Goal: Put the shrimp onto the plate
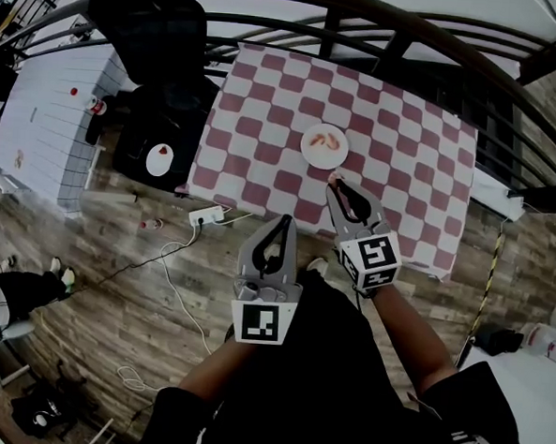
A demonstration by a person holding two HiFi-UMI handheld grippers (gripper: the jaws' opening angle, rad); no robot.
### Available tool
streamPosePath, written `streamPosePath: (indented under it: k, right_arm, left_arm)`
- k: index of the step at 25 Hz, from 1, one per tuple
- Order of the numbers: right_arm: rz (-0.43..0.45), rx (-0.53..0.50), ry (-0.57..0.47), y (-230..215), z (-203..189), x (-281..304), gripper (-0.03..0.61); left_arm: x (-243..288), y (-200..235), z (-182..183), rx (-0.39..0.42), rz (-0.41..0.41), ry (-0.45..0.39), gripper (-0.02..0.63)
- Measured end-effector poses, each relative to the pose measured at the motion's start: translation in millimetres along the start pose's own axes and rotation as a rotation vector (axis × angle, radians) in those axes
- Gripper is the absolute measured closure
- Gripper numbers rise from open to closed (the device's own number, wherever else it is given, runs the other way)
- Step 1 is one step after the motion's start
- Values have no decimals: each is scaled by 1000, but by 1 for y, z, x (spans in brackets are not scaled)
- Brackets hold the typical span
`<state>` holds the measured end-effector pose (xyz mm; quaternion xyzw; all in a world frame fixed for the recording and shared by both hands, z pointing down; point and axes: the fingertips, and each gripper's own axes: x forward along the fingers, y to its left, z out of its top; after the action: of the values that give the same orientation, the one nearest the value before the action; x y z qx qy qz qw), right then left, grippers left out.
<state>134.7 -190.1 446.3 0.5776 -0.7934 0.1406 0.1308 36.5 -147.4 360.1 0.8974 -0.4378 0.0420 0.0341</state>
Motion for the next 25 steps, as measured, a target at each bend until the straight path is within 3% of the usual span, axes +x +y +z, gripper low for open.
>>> streamPosePath:
  k: [2, 5, 8, 11, 14, 17, 20, 25]
  right_arm:
    - [-13, 5, 11, -7, -5, 11, 518]
    - [-23, 24, 37, -13, -16, 24, 518]
    - [-25, 9, 71, -18, -27, 37, 518]
    - [-34, 30, 104, -26, -41, 48, 518]
    - [-42, 47, 127, -31, -52, 60, 520]
    - [-50, 62, 163, -37, -67, 72, 520]
    - [-60, -1, 185, -41, -78, 82, 520]
    - [-50, -69, 217, -44, -95, 103, 520]
  left_arm:
    - [-1, -3, -1, 44, -25, 15, 604]
    - [-6, 1, -3, -18, 2, 19, 604]
    - [-7, 5, -2, 26, -6, 24, 604]
    - [-10, 9, -4, 4, 4, 25, 604]
    - [-14, 16, -3, 38, 13, 28, 604]
    - [-19, 31, -5, -1, 57, 35, 604]
    - [-25, 45, -6, -38, 112, 40, 604]
    - [-29, 58, -9, -21, 151, 55, 604]
